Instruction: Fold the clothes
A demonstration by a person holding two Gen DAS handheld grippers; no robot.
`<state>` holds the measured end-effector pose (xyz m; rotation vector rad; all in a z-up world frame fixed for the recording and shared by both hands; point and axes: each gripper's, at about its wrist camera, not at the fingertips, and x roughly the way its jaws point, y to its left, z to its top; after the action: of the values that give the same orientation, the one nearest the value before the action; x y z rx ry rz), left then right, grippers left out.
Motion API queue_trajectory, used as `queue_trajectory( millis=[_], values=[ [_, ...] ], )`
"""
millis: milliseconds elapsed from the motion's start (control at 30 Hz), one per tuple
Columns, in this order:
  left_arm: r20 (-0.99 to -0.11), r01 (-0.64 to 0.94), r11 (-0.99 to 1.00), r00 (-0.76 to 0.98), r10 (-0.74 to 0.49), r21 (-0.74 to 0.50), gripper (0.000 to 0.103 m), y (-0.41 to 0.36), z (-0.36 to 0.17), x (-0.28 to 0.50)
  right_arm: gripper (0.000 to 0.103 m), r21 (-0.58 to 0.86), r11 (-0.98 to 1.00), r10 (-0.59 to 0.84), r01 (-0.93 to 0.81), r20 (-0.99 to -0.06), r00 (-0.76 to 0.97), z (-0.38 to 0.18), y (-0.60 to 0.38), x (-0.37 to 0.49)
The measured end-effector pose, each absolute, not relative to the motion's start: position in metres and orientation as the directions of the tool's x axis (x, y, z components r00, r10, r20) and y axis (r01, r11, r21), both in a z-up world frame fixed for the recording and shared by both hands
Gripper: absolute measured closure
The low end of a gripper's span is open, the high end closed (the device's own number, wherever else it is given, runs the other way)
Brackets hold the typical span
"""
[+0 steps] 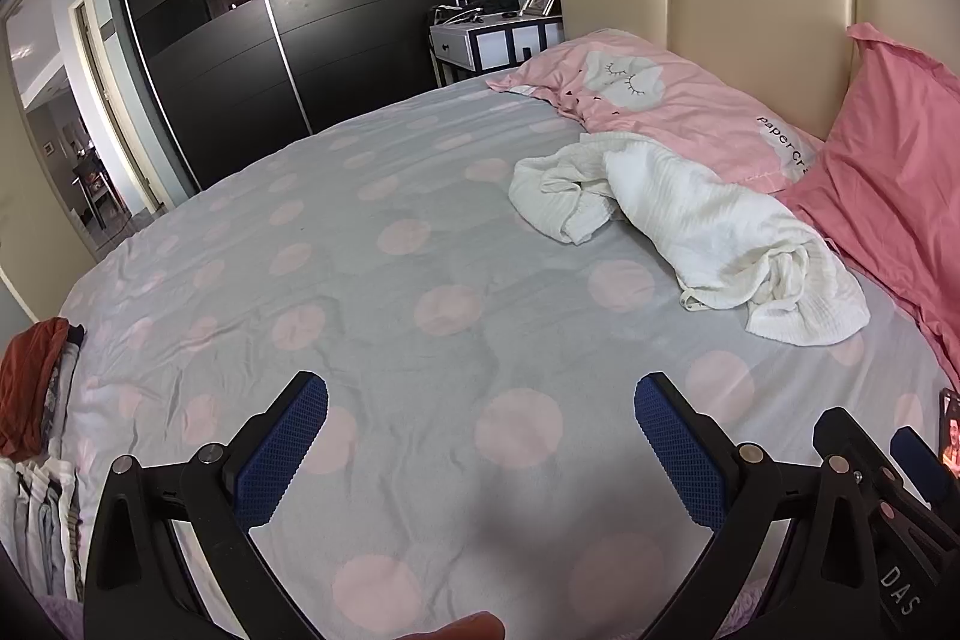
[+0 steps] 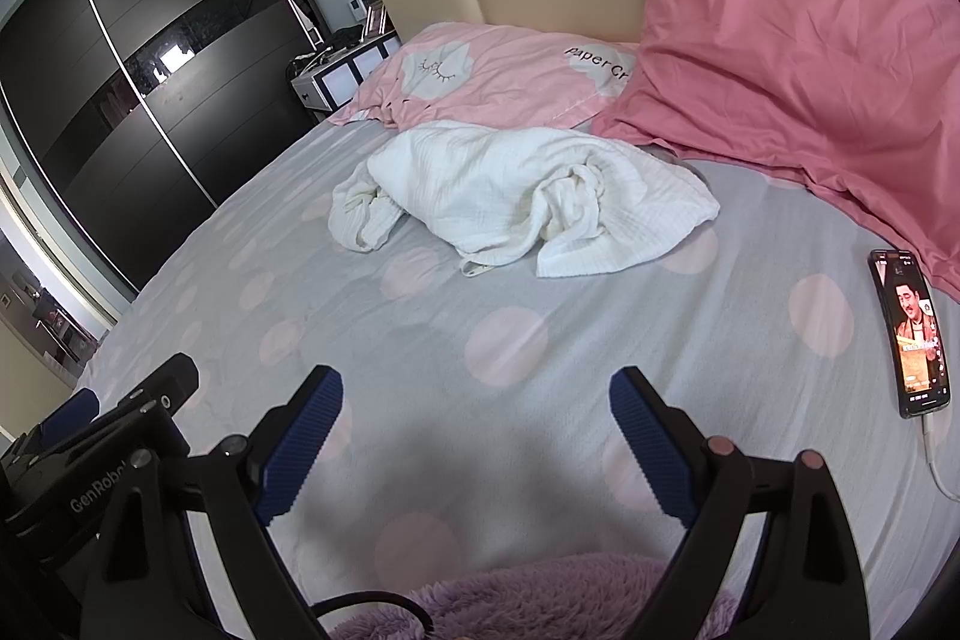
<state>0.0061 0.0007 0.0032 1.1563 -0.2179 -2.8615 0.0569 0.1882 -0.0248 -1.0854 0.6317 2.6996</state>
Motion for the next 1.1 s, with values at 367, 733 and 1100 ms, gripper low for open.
queue_trajectory(
  millis=[367, 733, 1100],
  values=[
    [-0.687, -0.009, -0.989, -0.720, -0.096, 0.148, 0.000, 0.0020, 0.0030, 0.0067, 0.011, 0.321, -0.898, -0.008, -0.300, -0.694, -0.720, -0.0255, 0.1877, 0.0558],
    [-0.688, -0.012, -0.988, -0.719, -0.097, 0.151, 0.000, 0.0032, 0.0039, 0.0069, 0.011, 0.320, -0.899, -0.009, -0.299, -0.696, -0.718, -0.0254, 0.1867, 0.0548],
    [-0.691, -0.018, -0.988, -0.717, -0.095, 0.155, 0.000, 0.0051, 0.0031, 0.0069, 0.011, 0.320, -0.899, -0.010, -0.298, -0.697, -0.717, -0.0256, 0.1862, 0.0554]
  ],
)
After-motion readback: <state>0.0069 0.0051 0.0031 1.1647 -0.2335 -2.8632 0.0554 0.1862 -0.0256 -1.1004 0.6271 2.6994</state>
